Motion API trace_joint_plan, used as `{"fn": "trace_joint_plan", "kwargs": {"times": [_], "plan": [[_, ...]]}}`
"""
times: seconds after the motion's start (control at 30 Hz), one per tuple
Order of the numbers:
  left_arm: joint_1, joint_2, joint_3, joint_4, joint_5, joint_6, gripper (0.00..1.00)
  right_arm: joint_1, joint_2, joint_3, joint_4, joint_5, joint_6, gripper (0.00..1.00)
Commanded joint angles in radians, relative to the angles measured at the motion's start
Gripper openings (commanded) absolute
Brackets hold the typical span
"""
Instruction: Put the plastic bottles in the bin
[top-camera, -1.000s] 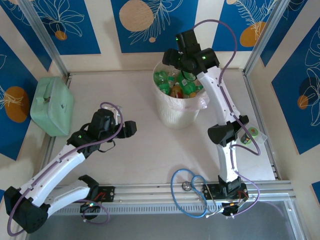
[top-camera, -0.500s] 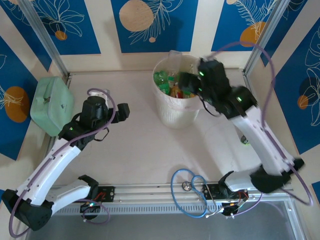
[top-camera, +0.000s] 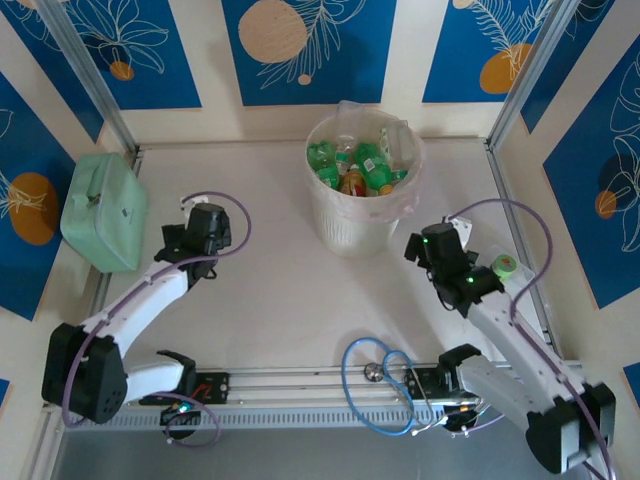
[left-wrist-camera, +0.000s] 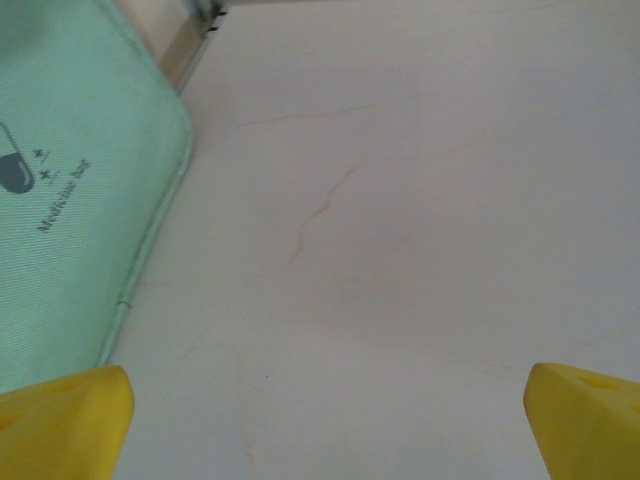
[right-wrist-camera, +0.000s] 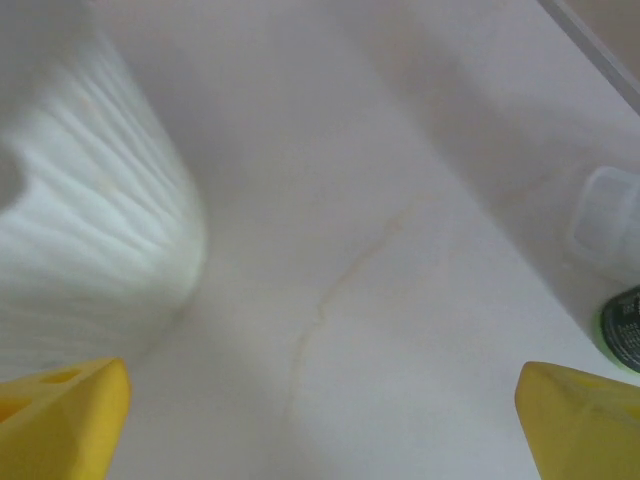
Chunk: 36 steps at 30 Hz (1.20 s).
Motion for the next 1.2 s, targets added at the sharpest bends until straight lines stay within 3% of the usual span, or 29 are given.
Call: {"fn": "trace_joint_plan", "kwargs": {"times": [0.0,0.13,0.37,0.43,0.5,0.6,0.63,0.67,0.73,0.77,1.17], "plan": [[0.046,0.063,-0.051,0.237,-0.076,0.090,1.00,-0.004,0.067,-0.080,0.237,0.187,-0.079,0.99],[0.104,0.157,-0.169,0.463,-0.015,0.147,1.00,-0.046,0.143,-0.231,0.601,0.190,-0.218,0.99],[0.207,0.211,-0.290,0.815,0.164,0.208,1.00,-0.165,0.302,-0.383,1.194,-0.164,-0.415,0.99],[0.239,0.269,-0.367,1.048,0.218,0.224,1.00,-0.210,0.359,-0.364,1.251,-0.267,-0.444,0.99],[0.243,0.248,-0.355,0.977,0.341,0.239,1.00,-0.249,0.412,-0.350,1.309,-0.356,-0.470,0.99],[0.244,0.341,-0.373,1.103,0.501,0.303,1.00,-0.319,0.542,-0.353,1.439,-0.471,-0.446,0.99],[0.243,0.366,-0.393,1.198,0.493,0.311,1.00,-0.333,0.586,-0.344,1.457,-0.517,-0.447,0.99],[0.246,0.335,-0.382,1.114,0.465,0.282,1.00,-0.336,0.633,-0.326,1.484,-0.525,-0.448,0.99],[0.246,0.355,-0.393,1.173,0.461,0.291,1.00,-0.354,0.614,-0.254,1.305,-0.537,-0.423,0.99],[0.246,0.348,-0.390,1.152,0.462,0.286,1.00,-0.372,0.618,-0.265,1.337,-0.571,-0.419,0.99],[0.233,0.349,-0.389,1.157,0.463,0.310,1.00,-0.349,0.620,-0.260,1.332,-0.529,-0.431,0.99]]}}
